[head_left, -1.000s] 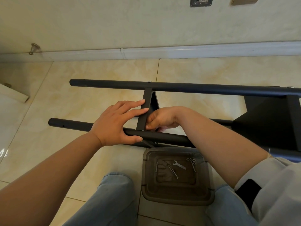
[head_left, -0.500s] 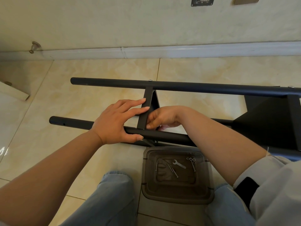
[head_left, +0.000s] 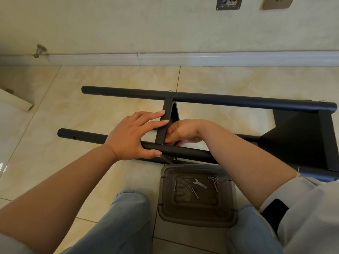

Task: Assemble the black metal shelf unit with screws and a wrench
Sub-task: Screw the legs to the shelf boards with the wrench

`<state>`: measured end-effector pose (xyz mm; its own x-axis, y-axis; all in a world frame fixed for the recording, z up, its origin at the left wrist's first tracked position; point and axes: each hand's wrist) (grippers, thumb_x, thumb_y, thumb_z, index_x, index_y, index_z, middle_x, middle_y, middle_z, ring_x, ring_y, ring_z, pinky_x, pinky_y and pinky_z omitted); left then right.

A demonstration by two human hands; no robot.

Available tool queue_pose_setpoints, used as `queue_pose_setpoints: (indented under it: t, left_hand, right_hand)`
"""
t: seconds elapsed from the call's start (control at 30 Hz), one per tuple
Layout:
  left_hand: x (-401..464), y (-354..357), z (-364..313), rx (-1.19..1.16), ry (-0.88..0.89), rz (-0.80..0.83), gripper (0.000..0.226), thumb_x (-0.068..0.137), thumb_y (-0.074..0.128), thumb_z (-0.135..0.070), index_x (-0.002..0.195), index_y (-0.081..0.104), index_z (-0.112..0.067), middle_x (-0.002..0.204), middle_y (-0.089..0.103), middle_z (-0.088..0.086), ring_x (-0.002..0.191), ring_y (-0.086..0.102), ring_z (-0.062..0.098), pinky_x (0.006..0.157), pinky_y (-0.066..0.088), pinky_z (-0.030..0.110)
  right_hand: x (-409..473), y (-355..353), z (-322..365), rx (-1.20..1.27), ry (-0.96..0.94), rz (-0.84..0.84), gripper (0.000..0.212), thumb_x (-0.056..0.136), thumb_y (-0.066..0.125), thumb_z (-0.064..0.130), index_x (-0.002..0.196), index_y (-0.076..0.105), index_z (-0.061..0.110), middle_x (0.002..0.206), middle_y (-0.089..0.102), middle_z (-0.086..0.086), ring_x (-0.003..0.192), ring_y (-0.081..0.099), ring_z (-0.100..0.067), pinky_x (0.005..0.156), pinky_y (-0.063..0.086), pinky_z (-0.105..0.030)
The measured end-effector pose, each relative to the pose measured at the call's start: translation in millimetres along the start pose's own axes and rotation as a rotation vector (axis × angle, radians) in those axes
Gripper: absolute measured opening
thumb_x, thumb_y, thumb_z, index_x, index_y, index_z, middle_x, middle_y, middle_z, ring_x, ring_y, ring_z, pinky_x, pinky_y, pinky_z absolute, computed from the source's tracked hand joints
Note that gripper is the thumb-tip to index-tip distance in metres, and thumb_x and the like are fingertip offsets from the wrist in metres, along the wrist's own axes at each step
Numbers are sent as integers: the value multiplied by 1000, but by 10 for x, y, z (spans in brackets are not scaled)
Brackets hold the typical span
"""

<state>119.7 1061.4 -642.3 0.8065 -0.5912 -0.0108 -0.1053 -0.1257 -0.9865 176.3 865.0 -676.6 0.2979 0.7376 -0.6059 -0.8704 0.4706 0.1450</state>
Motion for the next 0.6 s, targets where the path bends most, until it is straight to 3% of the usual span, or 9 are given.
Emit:
queue_pose_setpoints:
  t: [0.13, 0.27, 0.4, 0.43, 0.5, 0.53, 0.6]
  left_hand:
    - [-6, -27, -14, 24, -4, 36, 78, 78, 34, -79, 142, 25, -37, 151, 31, -6, 128, 38, 23, 96, 43, 47]
    - [-26, -114, -105, 72, -56, 155, 79, 81, 13, -82, 147, 17, -37, 152, 31, -5, 131, 39, 28, 102, 36, 48]
    - [-104, -141, -230, 68, -188, 233, 82, 68, -14, -86, 139, -9, -46, 156, 6, -13, 144, 12, 21, 115, 13, 40]
    - [-125, -144, -276, 36, -240, 252, 81, 69, -10, -86, 139, -11, -47, 157, 7, -14, 145, 5, 19, 115, 10, 39]
    - [-146, -207, -391, -83, -375, 259, 76, 82, 19, -78, 146, -1, -42, 158, 5, -13, 145, -1, 16, 116, 9, 38]
    - [-162, -252, -449, -176, -454, 199, 72, 87, 37, -66, 149, 10, -38, 158, 7, -13, 145, 2, 15, 116, 12, 38]
    - [-200, -348, -557, -381, -629, -41, 56, 91, 55, -43, 142, 37, -29, 152, 29, -8, 138, 25, 13, 111, 25, 33]
  right_hand:
    - [-109, 83, 92, -73, -5, -183, 10, 92, 55, 8, 98, 62, 9, 92, 68, -4, 88, 66, -16, 86, 52, -27]
    - [-267, 151, 227, -563, 64, -385, 21, 93, 52, 19, 103, 64, 5, 102, 65, -10, 93, 60, -22, 81, 47, -31]
    - [-503, 167, 401, -762, 83, -584, 22, 93, 51, 25, 100, 67, 10, 99, 64, -5, 91, 57, -21, 77, 45, -31]
    - [-569, 162, 439, -762, 86, -608, 22, 93, 52, 25, 102, 67, 11, 102, 65, -3, 94, 58, -20, 80, 46, -31]
    - [-679, 146, 486, -789, 106, -649, 24, 94, 52, 25, 104, 68, 12, 105, 66, -1, 97, 59, -19, 87, 49, -34]
    - [-724, 139, 502, -819, 120, -673, 24, 94, 51, 26, 104, 68, 13, 105, 67, -1, 97, 60, -19, 88, 50, -36]
    - [-798, 136, 530, -904, 147, -736, 24, 94, 48, 26, 102, 68, 16, 104, 67, -1, 94, 60, -20, 86, 51, -39]
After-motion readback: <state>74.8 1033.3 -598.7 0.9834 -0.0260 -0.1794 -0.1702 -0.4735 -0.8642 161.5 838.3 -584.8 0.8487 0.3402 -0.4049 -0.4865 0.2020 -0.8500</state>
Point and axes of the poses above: each hand's wrist, its own x-axis towards the middle knuckle, its own y-axis out of the palm, z = x × y
